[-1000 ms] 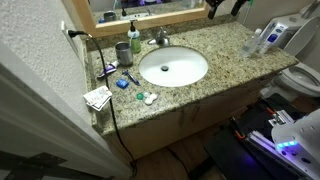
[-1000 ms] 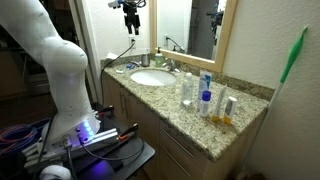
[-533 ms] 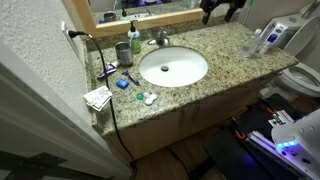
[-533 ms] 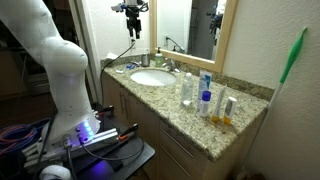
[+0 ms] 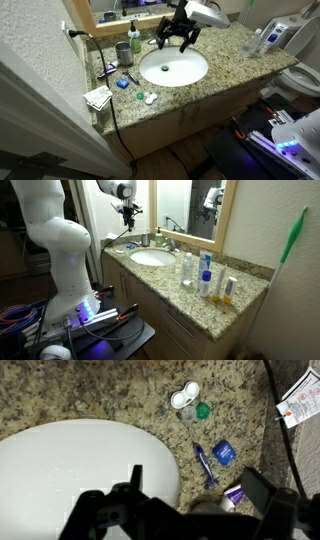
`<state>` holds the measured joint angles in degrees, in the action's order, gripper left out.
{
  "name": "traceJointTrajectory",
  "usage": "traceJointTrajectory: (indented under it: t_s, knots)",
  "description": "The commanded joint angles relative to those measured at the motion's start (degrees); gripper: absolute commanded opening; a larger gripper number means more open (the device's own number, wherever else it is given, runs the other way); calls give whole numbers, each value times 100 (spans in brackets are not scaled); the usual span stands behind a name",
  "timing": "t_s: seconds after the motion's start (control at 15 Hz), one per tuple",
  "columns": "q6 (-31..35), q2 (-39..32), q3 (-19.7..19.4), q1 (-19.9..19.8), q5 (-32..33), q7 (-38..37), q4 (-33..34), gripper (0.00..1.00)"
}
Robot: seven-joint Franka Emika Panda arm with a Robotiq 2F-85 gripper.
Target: Empty the liquid contents in the white object.
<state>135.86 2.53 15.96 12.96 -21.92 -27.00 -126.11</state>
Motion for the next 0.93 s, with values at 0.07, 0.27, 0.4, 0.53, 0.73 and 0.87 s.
traceJointTrajectory:
  t_s: [0.07, 0.27, 0.4, 0.53, 0.73, 0.87]
  knots:
    - [-4, 1, -27, 91, -34, -6, 40, 100]
    - [-156, -466, -86, 63, -370, 60, 308, 100]
    - [-101, -973, -44, 128, -1164, 336, 536, 100]
    - [-55, -1454, 42, 174, -1700, 299, 786, 100]
    - [-334, -2157, 139, 280, -2274, 179, 1271, 100]
    - [-149, -1897, 37, 353, -2118, 225, 968, 100]
